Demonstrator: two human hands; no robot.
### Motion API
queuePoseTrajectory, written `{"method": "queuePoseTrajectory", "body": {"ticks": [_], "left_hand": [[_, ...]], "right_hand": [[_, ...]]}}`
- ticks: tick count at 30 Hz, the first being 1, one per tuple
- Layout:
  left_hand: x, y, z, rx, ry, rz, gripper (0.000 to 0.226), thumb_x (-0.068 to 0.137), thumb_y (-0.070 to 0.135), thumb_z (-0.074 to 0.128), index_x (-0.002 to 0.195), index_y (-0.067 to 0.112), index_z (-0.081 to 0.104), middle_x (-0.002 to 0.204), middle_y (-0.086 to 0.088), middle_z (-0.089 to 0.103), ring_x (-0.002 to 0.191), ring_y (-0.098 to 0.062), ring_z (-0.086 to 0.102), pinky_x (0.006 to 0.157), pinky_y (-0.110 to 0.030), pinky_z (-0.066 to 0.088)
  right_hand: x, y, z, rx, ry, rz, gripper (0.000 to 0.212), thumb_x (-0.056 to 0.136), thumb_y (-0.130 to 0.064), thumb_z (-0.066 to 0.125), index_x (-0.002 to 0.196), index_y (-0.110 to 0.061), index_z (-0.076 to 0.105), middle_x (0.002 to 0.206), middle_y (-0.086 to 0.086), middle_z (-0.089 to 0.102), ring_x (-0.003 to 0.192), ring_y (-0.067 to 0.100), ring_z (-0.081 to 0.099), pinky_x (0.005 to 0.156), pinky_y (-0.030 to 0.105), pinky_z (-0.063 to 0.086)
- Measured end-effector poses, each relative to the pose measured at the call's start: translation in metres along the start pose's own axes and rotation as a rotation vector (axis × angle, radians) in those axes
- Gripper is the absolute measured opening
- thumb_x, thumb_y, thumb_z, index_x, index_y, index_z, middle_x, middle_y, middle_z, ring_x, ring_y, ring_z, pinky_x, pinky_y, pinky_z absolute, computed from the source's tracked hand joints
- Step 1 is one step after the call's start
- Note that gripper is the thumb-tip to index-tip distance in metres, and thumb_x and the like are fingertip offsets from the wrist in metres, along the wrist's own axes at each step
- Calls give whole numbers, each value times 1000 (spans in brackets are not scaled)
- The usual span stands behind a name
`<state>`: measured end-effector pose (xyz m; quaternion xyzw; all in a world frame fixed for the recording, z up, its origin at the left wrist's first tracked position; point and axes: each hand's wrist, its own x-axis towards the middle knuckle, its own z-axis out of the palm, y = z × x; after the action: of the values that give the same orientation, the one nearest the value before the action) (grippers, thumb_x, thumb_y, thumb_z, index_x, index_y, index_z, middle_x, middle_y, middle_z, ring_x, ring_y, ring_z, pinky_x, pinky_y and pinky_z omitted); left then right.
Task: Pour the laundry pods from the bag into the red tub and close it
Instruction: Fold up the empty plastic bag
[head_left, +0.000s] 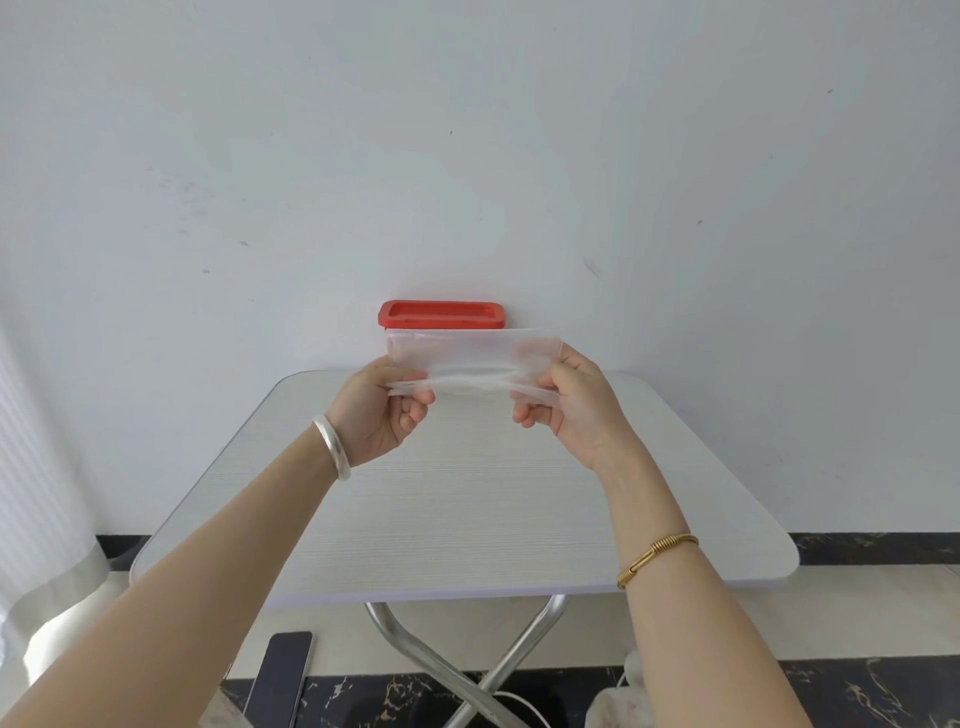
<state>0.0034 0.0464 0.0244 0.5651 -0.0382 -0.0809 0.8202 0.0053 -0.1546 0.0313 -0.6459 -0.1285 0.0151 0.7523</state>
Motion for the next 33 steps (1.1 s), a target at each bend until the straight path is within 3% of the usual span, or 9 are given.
{"method": "queuePoseTrajectory", "body": {"ticks": [4, 6, 8, 10, 15, 18, 21, 25, 33], "left_hand": [[1, 3, 3, -242, 25, -10, 26, 87, 4, 31, 69, 14, 46, 36, 4, 50, 26, -4, 43, 26, -10, 30], [-1, 5, 4, -339, -23, -4, 15, 64, -1, 56, 63, 14, 54, 37, 4, 50, 26, -3, 43, 26, -9, 31], [-2, 6, 3, -395, -102, 28, 32, 29, -2, 77, 54, 11, 62, 38, 4, 51, 27, -3, 44, 26, -9, 32], [-2, 7, 1, -435, -162, 36, 48, 14, -3, 83, 56, 11, 63, 39, 3, 51, 27, -4, 45, 26, -10, 32], [-9, 10, 5, -430, -142, 82, 26, 28, 14, 69, 53, 13, 63, 39, 0, 50, 28, -7, 44, 27, -12, 33], [-13, 16, 8, -237, -52, 61, 16, 49, 30, 56, 50, 14, 59, 38, 0, 49, 29, -10, 44, 29, -11, 32], [-16, 19, 8, -2, -17, 35, 12, 63, 21, 49, 57, 18, 58, 40, 2, 51, 30, -8, 46, 30, -12, 33], [-14, 15, 10, 111, 20, 53, 19, 86, 6, 41, 96, 10, 56, 49, -1, 56, 33, -8, 49, 32, -14, 39], [-15, 2, 36, 370, 99, 181, 8, 93, 4, 46, 93, 4, 54, 75, -15, 58, 38, -5, 57, 43, -15, 48]], "right_hand": [[2, -4, 6, 34, -50, -25, 41, 87, 12, 29, 90, -10, 63, 56, 5, 65, 40, 16, 60, 41, 21, 48], [2, -9, 8, 53, -79, -29, 36, 88, 13, 29, 94, -4, 60, 67, 11, 64, 42, 16, 61, 42, 21, 49], [2, -14, 9, 65, -106, -30, 35, 89, 13, 29, 101, -2, 59, 72, 13, 63, 42, 17, 63, 43, 21, 50], [1, -18, 10, 69, -121, -25, 35, 89, 12, 30, 97, -3, 61, 64, 8, 68, 41, 16, 63, 41, 20, 50], [-4, -29, 12, 155, -58, 37, 33, 89, 6, 29, 82, -2, 60, 50, 5, 67, 37, 16, 62, 38, 19, 49], [-7, -35, 12, 233, -13, 123, 34, 87, -10, 29, 77, 1, 59, 48, 9, 66, 36, 20, 60, 37, 18, 47], [-9, -38, 10, 130, -35, 174, 35, 89, -29, 42, 83, -2, 62, 59, 9, 66, 36, 19, 58, 38, 17, 45], [-7, -35, 5, 40, 50, 122, 8, 82, -2, 55, 85, -8, 57, 73, 9, 57, 40, 15, 54, 43, 21, 43], [-12, -24, -7, -190, 339, -64, 20, 85, 3, 51, 72, -11, 58, 68, 5, 58, 50, 14, 52, 45, 20, 40]]}}
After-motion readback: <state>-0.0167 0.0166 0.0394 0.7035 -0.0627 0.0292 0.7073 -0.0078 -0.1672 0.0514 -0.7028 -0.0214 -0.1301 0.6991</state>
